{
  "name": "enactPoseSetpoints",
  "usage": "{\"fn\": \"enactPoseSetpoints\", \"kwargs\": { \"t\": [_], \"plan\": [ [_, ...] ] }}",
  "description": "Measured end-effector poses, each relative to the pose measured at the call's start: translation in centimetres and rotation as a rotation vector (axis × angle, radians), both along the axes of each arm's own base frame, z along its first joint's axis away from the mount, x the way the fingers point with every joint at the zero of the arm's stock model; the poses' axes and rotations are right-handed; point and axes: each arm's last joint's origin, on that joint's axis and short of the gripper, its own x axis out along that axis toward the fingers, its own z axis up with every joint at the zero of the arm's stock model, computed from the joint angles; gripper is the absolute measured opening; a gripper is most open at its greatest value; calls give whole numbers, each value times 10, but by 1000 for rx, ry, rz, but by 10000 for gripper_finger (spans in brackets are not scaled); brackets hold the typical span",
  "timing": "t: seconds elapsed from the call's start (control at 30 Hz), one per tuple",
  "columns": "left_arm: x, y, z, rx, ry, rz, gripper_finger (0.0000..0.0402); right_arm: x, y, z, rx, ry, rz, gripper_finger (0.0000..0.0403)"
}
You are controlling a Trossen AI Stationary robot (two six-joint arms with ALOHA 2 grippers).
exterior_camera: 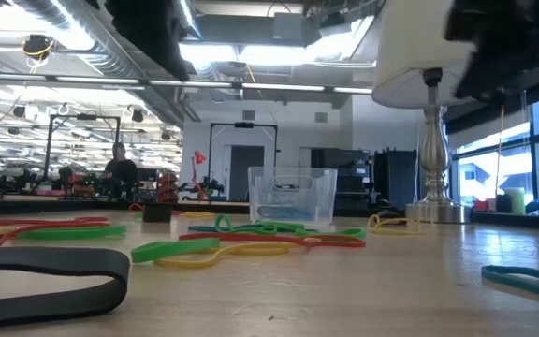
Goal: Pick and place rubber bands into bin
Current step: Put the green rubber band into the transparent bin
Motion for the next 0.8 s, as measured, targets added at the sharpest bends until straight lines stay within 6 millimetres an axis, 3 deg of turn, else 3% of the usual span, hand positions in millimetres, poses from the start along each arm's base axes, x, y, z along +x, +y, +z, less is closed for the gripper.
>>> {"fn": "enactPoseSetpoints", "kwargs": {
  "t": [0.17,0.47,0.8],
  "plan": [
    [19,-8,-25,-71,96,28,48,-19,2,-22,89,10,-37,18],
    [41,-23,-78,-131,320,-86,124,-21,3,-36,81,32,-26,7],
    [48,-37,-123,-131,495,-199,120,-21,3,-35,85,25,-27,8]
  ]
}}
